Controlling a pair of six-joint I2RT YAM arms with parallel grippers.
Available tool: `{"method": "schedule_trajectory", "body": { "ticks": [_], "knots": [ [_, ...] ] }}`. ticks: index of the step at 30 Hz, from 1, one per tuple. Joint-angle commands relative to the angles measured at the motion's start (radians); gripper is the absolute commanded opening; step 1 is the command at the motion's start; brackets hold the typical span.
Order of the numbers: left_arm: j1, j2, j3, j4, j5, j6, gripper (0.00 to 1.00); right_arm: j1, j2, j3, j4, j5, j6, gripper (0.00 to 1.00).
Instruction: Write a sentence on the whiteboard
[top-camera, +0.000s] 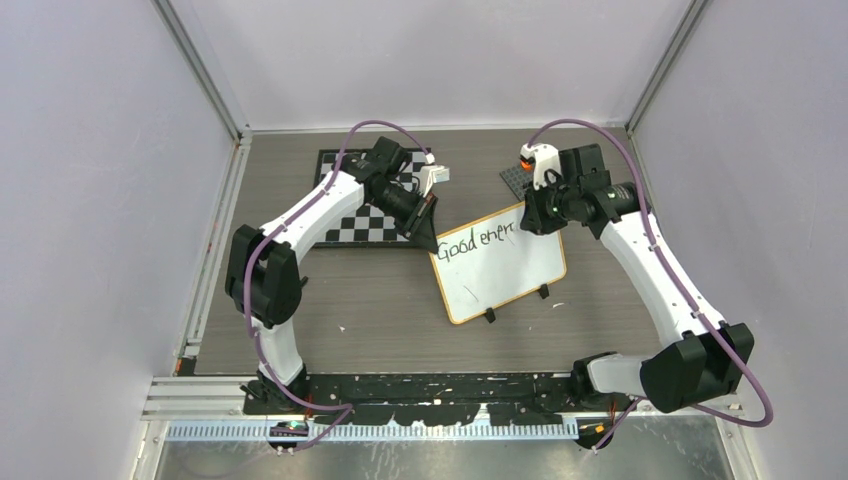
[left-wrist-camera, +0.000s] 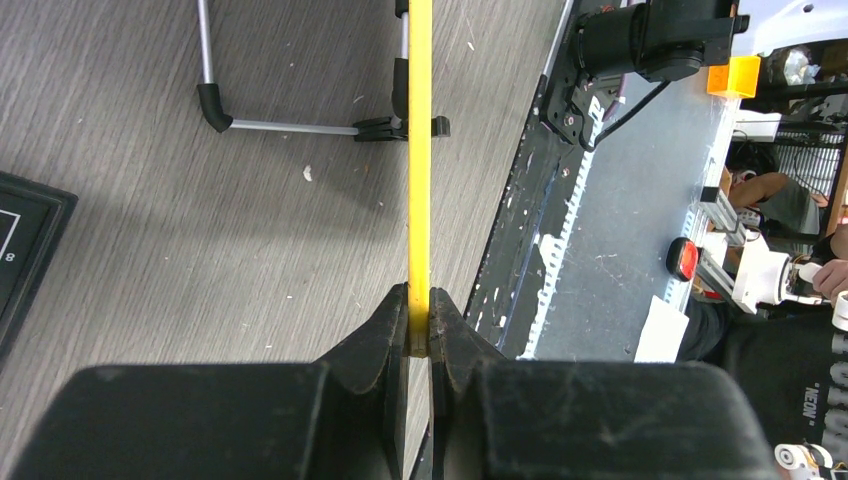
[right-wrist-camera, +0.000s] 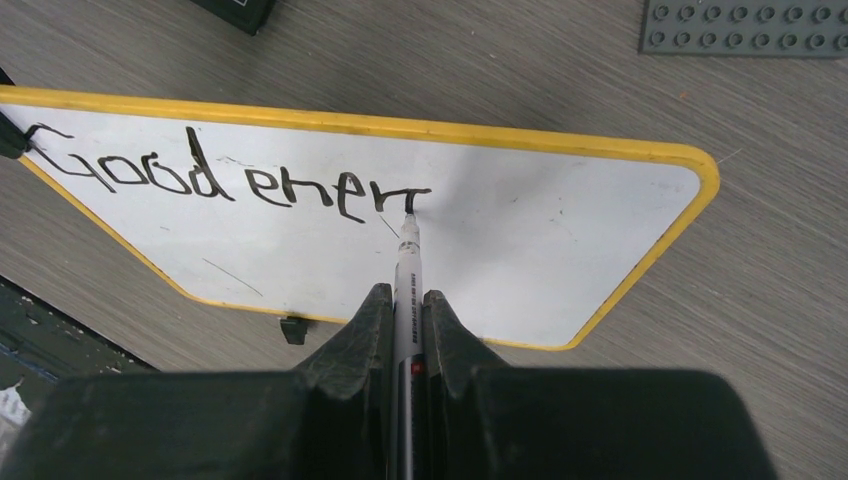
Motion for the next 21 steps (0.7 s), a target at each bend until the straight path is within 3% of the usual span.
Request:
{"method": "schedule_trajectory", "body": {
  "ticks": [1,21],
  "knots": [
    [-0.012,0.013,0.030,-0.011,0.019,0.014,0.02,-0.002,-0.017,-0.014,0.032,0.021,-0.020,0.00],
    [-0.011,0.010,0.030,-0.011,0.018,0.012,0.02,-0.004,0.008,0.077,0.044,0.053,-0.014,0.00]
  ]
}}
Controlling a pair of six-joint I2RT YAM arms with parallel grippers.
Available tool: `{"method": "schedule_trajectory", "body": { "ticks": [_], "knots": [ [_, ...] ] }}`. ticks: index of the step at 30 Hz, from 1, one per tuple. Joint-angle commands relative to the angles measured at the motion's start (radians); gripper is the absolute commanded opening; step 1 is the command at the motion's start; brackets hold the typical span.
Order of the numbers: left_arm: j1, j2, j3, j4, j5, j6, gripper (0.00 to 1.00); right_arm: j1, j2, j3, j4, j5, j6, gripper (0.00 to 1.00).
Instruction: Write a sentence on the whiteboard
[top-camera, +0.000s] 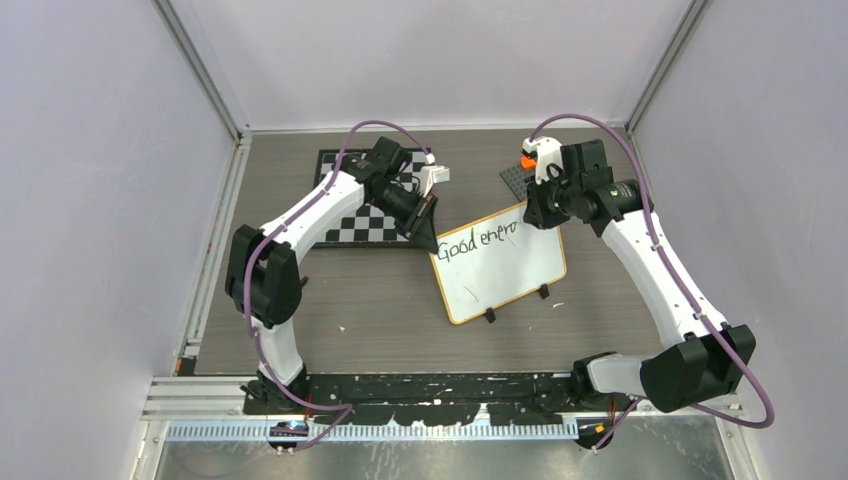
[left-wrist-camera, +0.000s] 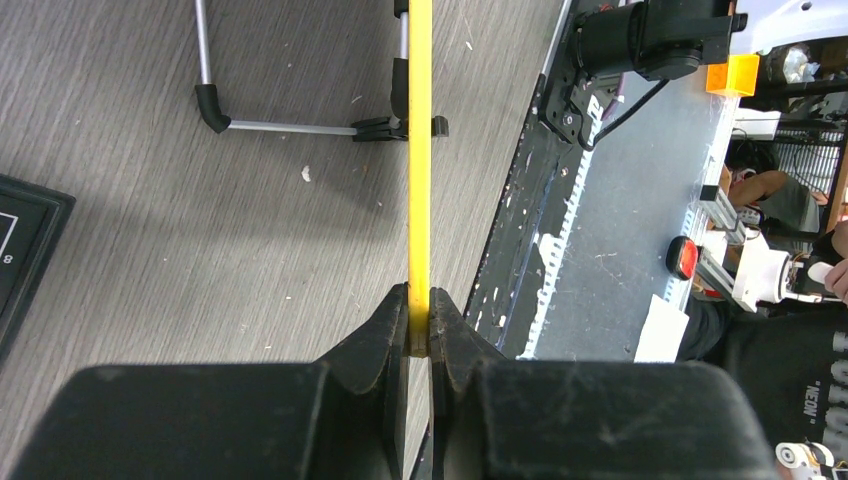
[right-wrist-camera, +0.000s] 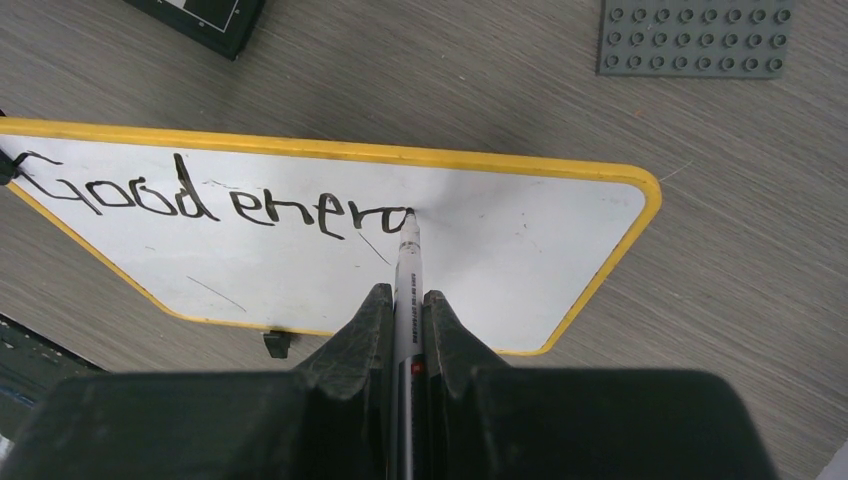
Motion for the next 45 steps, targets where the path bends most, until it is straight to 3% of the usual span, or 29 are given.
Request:
{"method": "schedule_trajectory", "body": {
  "ticks": [1,21,34,45],
  "knots": [
    [-0.011,0.010,0.030,-0.010,0.016,0.013,0.02,-0.004,0.008,0.052,0.046,0.002,-0.002,0.00],
    [-0.011,0.012,0.027,-0.007,0.018,0.012,0.02,-0.002,-0.034,-0.084,0.045,-0.027,0.007,0.00],
    [-0.011,0.014,0.028,-0.009,0.018,0.013,0.03,-0.005,-0.048,0.003,-0.005,-0.118,0.015,0.00],
    [-0.011,0.004,0.024,-0.007,0.019,0.012,0.03,-0.051,-0.037,0.026,0.003,-0.046,0.002,0.00]
  ]
}}
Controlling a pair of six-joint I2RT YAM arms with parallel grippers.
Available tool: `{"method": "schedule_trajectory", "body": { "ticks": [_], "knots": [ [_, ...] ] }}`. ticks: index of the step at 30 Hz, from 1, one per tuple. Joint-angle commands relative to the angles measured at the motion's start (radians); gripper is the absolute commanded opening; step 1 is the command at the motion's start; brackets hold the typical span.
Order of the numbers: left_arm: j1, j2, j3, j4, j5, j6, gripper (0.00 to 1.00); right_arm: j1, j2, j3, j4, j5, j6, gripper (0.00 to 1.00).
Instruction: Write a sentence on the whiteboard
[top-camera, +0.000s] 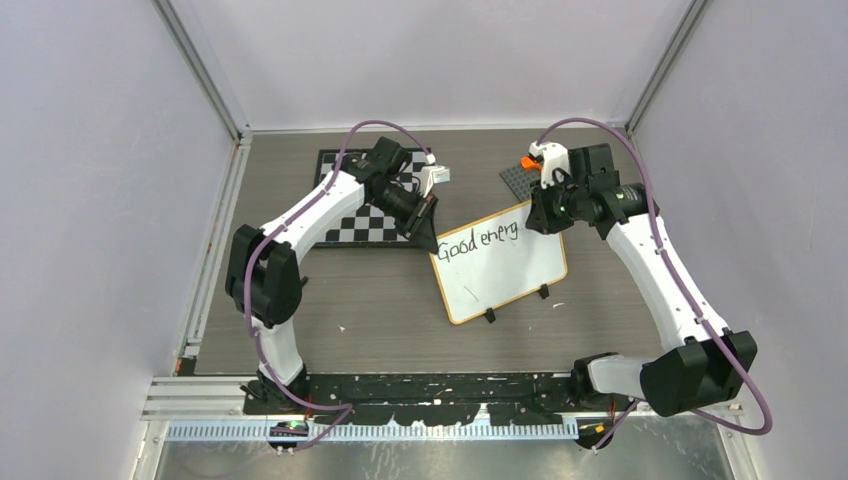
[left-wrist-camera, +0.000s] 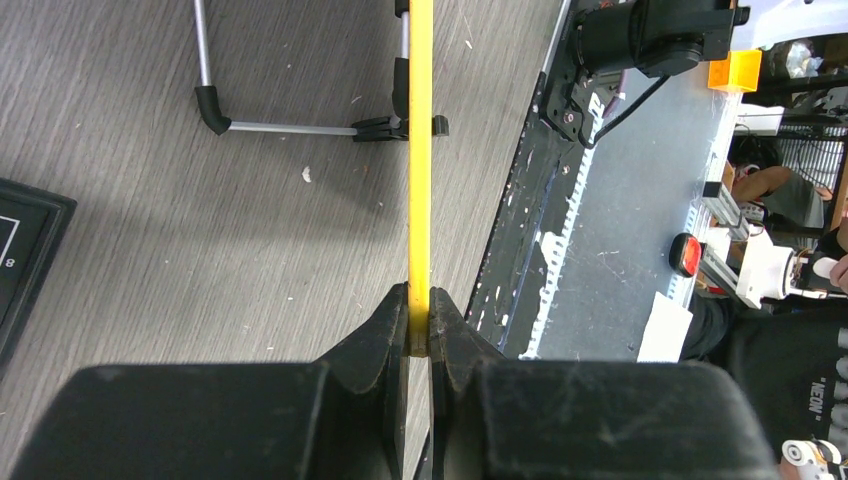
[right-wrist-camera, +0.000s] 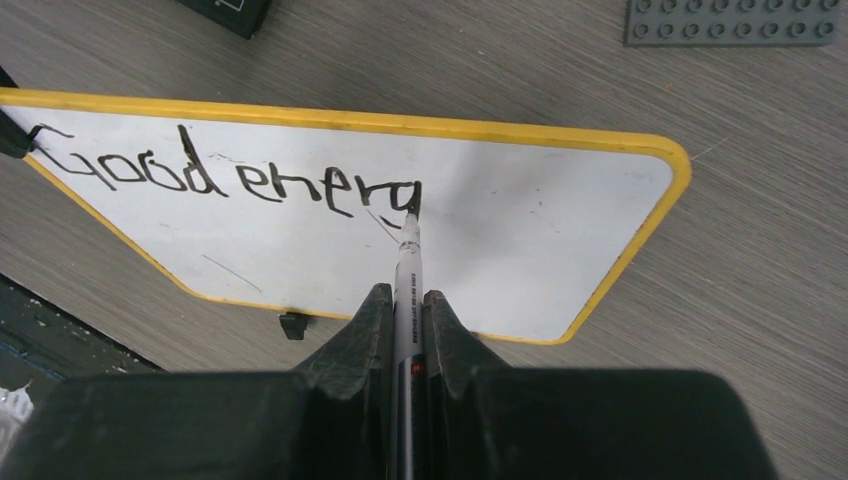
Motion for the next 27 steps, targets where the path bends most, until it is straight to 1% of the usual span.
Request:
{"method": "schedule_trajectory", "body": {
  "ticks": [1,17,27],
  "knots": [
    [-0.011,-0.001,0.023,-0.004,0.016,0.001,0.03,-0.014,-0.010,0.058,0.030,0.027,0.001,0.00],
    [-0.011,0.006,0.023,-0.003,0.013,0.000,0.03,-0.015,0.032,0.052,0.076,0.070,-0.005,0.00],
    [-0.011,0.017,0.032,-0.007,0.015,0.000,0.03,-0.016,0.005,0.007,0.066,0.069,-0.012,0.00]
  ]
}}
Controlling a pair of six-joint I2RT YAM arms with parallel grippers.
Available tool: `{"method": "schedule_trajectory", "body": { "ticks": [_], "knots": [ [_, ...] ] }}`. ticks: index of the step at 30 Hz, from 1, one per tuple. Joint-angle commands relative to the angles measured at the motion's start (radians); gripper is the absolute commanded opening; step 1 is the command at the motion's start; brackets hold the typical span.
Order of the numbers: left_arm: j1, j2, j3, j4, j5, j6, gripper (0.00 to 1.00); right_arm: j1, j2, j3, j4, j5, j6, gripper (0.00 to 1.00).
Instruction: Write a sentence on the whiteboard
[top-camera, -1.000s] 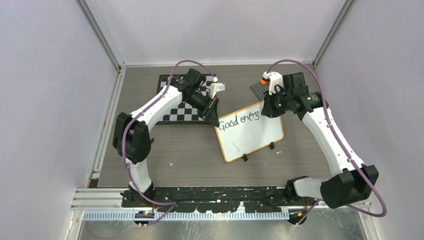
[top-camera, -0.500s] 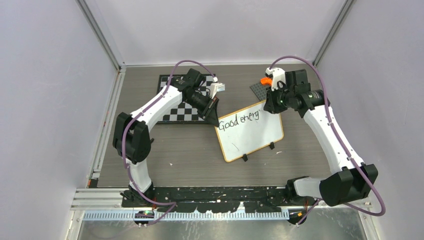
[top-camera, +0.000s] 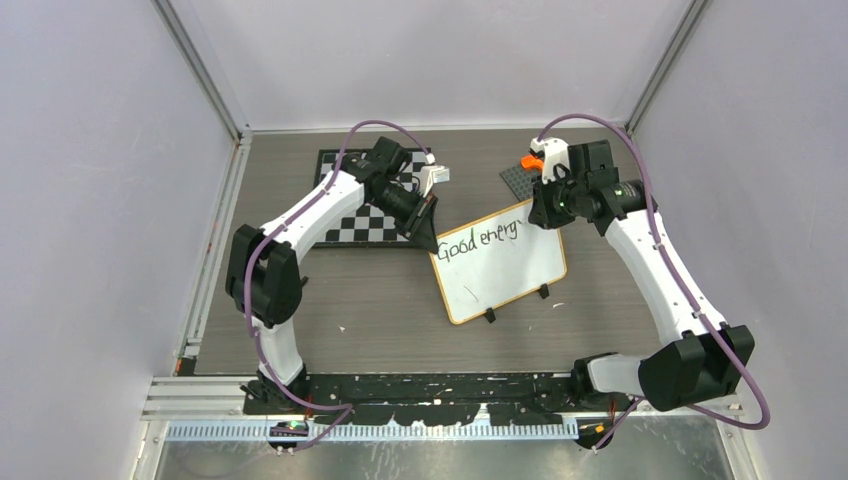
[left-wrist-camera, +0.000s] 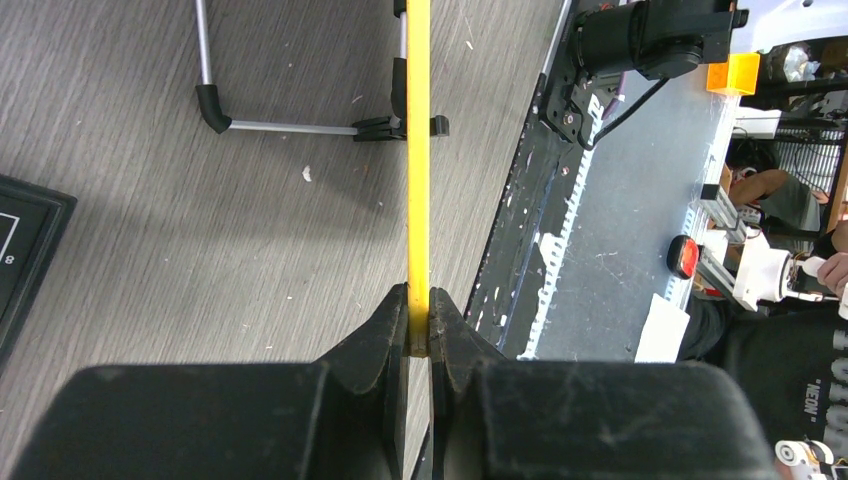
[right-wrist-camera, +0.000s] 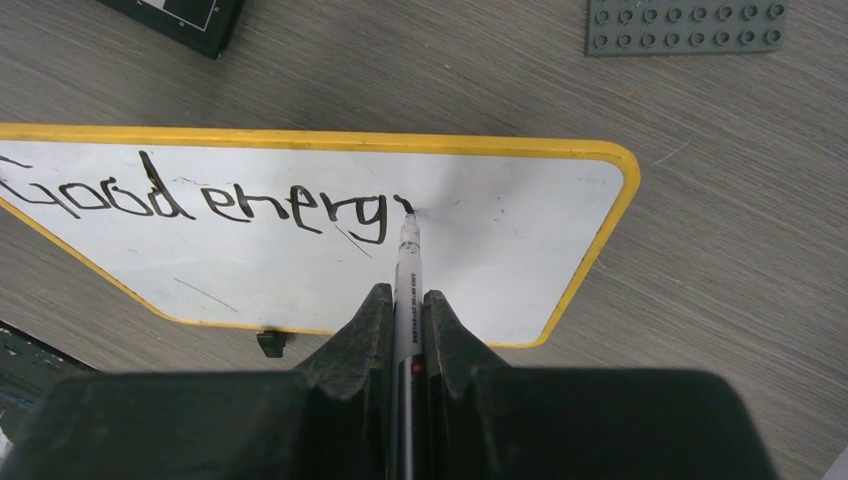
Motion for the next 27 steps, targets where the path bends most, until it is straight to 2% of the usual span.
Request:
{"method": "schedule_trajectory", "body": {
  "ticks": [1,19,27],
  "knots": [
    [-0.011,0.016,0.031,-0.007,0.016,0.003,0.03,-0.001,-0.024,-0.015,0.034,0.013,-0.013,0.00],
    [-0.011,0.011,0.030,-0.008,0.014,0.005,0.03,-0.003,0.016,0.076,0.038,0.044,-0.017,0.00],
    [-0.011,0.015,0.029,-0.008,0.013,0.006,0.03,-0.004,0.010,0.039,0.036,0.035,-0.018,0.00]
  ]
}}
